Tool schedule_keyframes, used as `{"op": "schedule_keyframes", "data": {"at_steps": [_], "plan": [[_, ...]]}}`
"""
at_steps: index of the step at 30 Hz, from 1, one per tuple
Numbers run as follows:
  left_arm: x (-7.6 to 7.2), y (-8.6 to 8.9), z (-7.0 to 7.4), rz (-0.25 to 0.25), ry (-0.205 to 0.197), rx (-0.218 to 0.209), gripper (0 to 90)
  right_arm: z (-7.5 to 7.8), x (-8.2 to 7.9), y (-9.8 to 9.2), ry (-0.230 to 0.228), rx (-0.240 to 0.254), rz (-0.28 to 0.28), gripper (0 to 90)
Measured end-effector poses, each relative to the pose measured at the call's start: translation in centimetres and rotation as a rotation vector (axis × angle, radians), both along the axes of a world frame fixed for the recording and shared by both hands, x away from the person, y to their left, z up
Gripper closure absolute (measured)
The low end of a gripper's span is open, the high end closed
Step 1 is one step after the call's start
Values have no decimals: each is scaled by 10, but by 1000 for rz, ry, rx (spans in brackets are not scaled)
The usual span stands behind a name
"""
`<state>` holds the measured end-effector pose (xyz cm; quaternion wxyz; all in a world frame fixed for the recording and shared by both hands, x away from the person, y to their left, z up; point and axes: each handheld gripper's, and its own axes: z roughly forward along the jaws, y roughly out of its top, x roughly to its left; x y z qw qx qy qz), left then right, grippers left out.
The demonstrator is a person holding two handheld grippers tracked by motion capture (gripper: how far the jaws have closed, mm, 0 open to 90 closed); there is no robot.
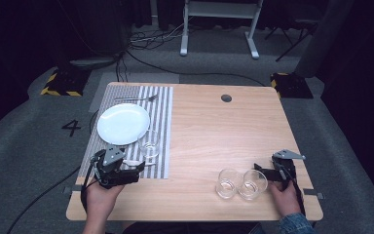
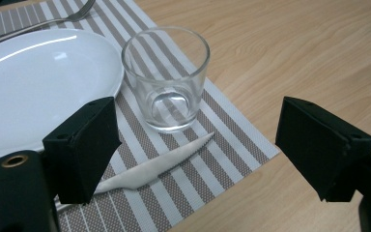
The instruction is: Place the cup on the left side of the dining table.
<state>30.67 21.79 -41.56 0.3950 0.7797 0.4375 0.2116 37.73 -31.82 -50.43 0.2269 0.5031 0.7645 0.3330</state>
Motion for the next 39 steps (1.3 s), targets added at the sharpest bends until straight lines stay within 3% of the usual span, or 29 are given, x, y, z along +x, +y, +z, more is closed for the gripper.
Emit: {"op": "schedule_keyframes", "data": {"at_steps": [10, 17, 26, 39], "plan": [[-12, 9, -7, 11, 40, 20, 159, 0, 0, 0, 0, 0, 0, 152], [-14, 21, -19, 49, 76, 15, 159, 0, 0, 0, 0, 0, 0, 152], [-16, 32, -32, 50, 124, 29, 159, 0, 0, 0, 1, 1, 0, 152], [-19, 42, -53, 38, 154, 52, 162, 0, 0, 0, 1, 1, 1, 152]]}}
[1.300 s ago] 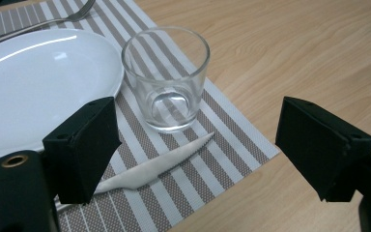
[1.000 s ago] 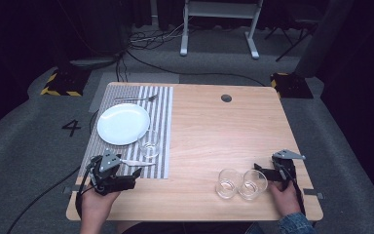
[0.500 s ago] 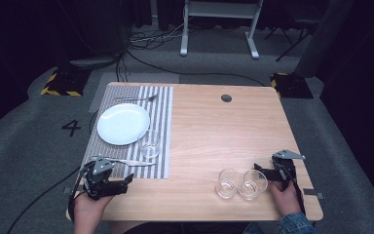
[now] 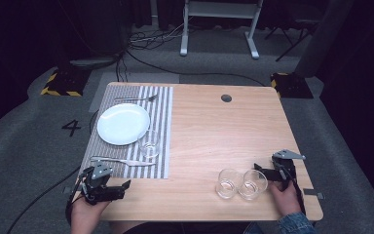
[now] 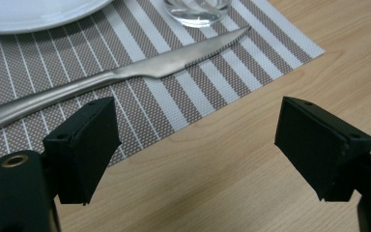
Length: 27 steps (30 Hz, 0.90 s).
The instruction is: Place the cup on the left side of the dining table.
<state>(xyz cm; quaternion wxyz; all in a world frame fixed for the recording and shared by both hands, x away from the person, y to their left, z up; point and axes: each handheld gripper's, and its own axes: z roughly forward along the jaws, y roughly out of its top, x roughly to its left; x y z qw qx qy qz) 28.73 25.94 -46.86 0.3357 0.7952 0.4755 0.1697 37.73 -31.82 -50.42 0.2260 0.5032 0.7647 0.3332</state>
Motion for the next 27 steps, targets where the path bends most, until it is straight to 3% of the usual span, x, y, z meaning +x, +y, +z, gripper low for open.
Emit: {"op": "schedule_keyframes", "data": {"at_steps": [6, 19, 27], "plan": [[0, 8, -13, -22, -19, 21, 165, 0, 0, 0, 0, 0, -1, 152], [3, 15, -33, -6, 35, 29, 163, 0, 0, 0, 0, 0, -1, 152], [2, 16, -36, -3, 1, 24, 155, 0, 0, 0, 0, 0, -1, 152]]}}
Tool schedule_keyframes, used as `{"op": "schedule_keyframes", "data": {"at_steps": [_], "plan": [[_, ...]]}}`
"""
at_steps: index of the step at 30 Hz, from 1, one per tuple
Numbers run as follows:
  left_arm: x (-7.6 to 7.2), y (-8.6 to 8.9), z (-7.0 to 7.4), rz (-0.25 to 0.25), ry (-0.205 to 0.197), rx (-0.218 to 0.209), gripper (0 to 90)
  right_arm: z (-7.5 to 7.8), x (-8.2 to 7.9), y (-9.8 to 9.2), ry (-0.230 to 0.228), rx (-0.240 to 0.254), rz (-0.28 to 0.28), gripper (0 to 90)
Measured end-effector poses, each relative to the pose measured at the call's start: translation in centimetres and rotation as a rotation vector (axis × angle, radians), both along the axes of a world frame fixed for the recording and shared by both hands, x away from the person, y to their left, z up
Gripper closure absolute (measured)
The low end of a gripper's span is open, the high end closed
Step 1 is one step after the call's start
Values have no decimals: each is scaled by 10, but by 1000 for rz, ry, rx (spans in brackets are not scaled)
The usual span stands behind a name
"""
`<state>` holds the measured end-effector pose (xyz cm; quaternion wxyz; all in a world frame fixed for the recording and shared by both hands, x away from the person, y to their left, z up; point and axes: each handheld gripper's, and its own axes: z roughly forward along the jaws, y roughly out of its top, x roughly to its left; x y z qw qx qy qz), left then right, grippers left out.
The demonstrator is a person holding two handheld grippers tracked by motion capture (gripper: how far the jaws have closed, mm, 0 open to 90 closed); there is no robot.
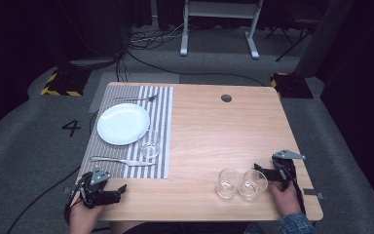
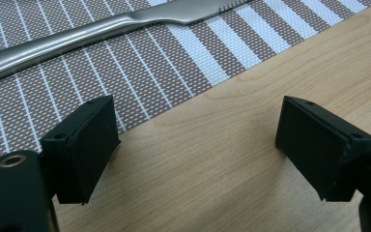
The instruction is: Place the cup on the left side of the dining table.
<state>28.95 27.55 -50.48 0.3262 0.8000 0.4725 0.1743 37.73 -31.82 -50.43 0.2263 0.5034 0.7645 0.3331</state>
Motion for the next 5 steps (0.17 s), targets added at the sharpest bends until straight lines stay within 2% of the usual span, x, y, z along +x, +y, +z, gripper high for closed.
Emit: {"op": "schedule_keyframes", "data": {"at_steps": [5], "plan": [[0, 0, 0, 0, 0, 1, 153, 0, 0, 0, 0, 0, 0, 152]]}}
